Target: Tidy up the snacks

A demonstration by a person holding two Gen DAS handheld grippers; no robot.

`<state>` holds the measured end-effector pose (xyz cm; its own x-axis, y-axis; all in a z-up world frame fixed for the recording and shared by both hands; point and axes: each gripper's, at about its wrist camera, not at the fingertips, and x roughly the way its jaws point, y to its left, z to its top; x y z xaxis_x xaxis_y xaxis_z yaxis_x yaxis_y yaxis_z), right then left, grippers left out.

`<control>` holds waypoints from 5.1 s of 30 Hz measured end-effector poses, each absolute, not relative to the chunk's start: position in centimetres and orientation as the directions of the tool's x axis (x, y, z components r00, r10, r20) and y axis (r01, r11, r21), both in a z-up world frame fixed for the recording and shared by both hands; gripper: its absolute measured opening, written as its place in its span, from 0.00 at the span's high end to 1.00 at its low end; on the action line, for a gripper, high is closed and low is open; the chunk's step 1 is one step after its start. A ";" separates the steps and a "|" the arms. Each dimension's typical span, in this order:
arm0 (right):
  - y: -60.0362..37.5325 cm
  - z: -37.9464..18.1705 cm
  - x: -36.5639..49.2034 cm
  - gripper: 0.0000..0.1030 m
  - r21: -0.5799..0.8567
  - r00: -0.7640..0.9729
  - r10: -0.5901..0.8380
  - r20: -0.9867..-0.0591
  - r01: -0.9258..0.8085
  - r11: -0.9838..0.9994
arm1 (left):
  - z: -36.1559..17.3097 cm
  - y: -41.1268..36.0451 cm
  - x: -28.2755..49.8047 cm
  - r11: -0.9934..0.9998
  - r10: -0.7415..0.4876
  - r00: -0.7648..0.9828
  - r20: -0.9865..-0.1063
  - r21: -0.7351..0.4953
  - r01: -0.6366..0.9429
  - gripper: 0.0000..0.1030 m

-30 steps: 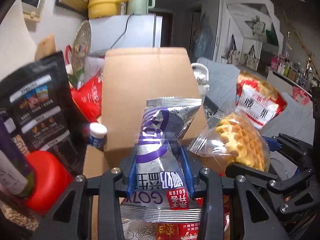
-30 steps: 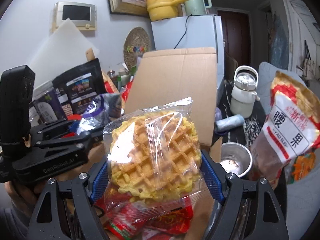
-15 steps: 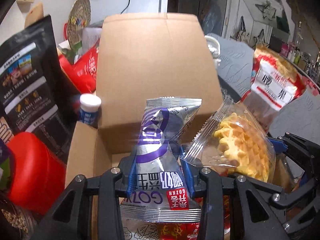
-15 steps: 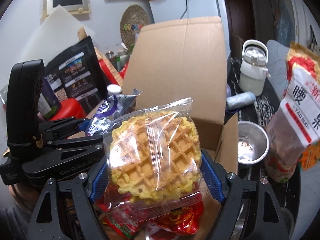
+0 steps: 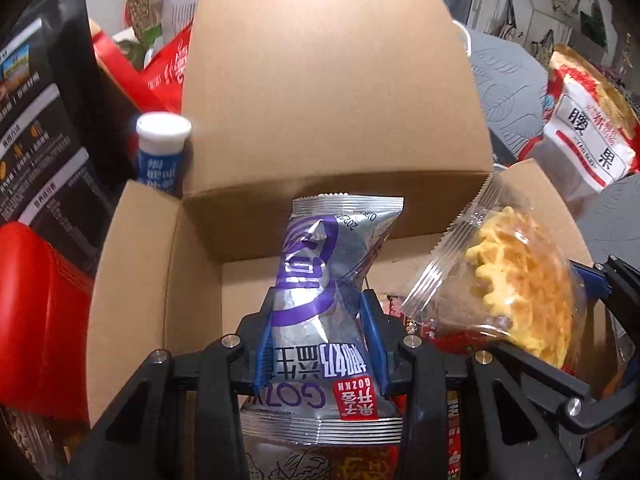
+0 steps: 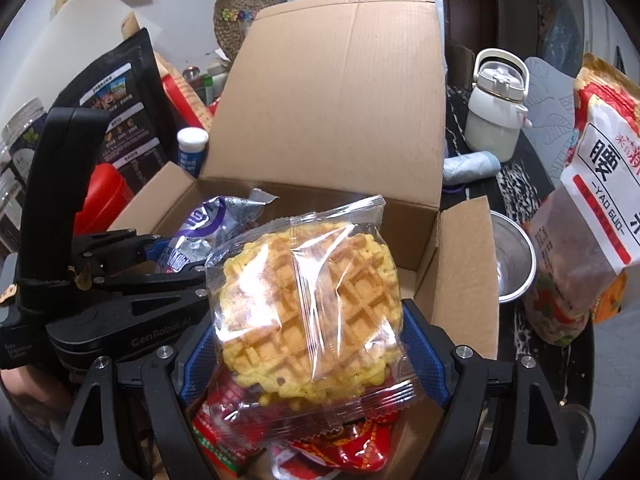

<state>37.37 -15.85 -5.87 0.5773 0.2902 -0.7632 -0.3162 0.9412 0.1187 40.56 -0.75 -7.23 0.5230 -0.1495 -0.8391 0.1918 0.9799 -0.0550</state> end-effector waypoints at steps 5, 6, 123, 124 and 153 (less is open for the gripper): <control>-15.5 -6.2 37.6 0.17 0.097 0.568 0.264 -0.780 -0.307 0.947 | -7.6 -0.8 42.2 0.984 -0.122 0.501 -0.857 -0.037 0.175 0.62; -15.5 -6.2 37.6 0.17 0.094 0.567 0.261 -0.781 -0.306 0.947 | -7.7 -0.8 42.3 0.984 -0.118 0.498 -0.859 -0.035 0.173 0.62; -17.6 4.9 6.8 0.03 0.001 0.863 0.100 -0.495 -0.114 0.993 | 5.5 1.6 8.5 0.980 -0.173 0.812 -0.558 -0.014 0.199 0.27; -17.6 4.9 6.9 0.03 0.001 0.862 0.100 -0.497 -0.115 0.993 | 5.5 1.6 8.6 0.980 -0.171 0.811 -0.559 -0.014 0.197 0.27; -17.9 3.6 8.1 0.03 0.000 0.833 0.095 -0.545 -0.113 0.994 | 5.1 0.6 10.0 0.985 -0.118 0.790 -0.602 0.030 0.170 0.27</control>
